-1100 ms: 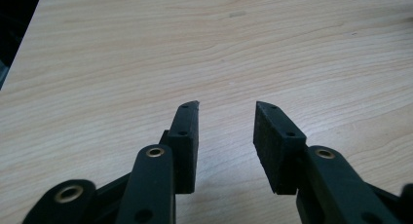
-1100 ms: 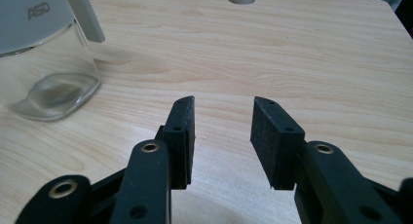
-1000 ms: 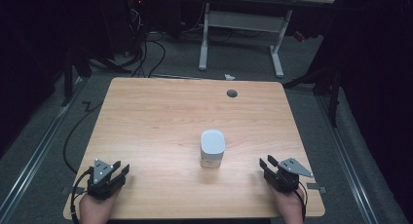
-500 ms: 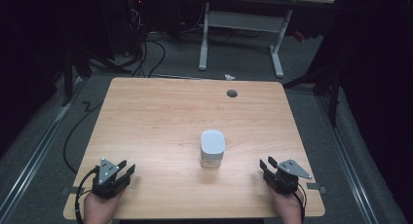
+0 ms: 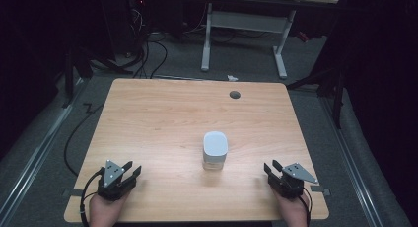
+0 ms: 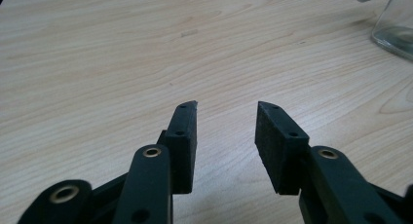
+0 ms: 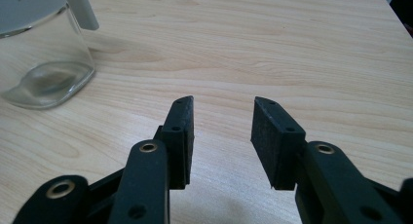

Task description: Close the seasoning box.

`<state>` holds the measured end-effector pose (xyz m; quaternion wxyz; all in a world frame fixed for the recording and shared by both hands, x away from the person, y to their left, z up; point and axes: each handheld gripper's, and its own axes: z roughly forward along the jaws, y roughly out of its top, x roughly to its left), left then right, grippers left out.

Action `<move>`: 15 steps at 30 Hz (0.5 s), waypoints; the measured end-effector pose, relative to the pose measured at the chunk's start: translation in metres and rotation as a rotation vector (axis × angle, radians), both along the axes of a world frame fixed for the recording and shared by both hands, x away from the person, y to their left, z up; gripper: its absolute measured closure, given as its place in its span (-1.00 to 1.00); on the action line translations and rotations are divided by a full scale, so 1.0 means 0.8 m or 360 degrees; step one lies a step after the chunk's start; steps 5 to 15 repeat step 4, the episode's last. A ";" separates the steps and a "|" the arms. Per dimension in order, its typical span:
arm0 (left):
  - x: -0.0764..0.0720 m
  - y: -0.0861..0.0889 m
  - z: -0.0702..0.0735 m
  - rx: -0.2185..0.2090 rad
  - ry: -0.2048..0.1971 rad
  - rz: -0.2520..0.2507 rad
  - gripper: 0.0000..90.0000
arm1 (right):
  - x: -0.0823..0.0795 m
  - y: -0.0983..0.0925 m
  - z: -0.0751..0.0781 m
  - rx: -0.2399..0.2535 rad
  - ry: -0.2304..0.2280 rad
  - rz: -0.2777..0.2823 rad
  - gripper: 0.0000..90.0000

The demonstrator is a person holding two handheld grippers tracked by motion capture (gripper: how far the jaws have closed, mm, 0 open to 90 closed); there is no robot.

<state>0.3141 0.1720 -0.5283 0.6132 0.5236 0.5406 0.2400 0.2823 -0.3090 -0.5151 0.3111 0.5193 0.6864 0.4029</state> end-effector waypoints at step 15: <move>-0.003 0.007 0.001 -0.0013 0.0005 -0.0007 0.34 | 0.002 0.004 -0.001 -0.0020 0.0010 0.0000 0.33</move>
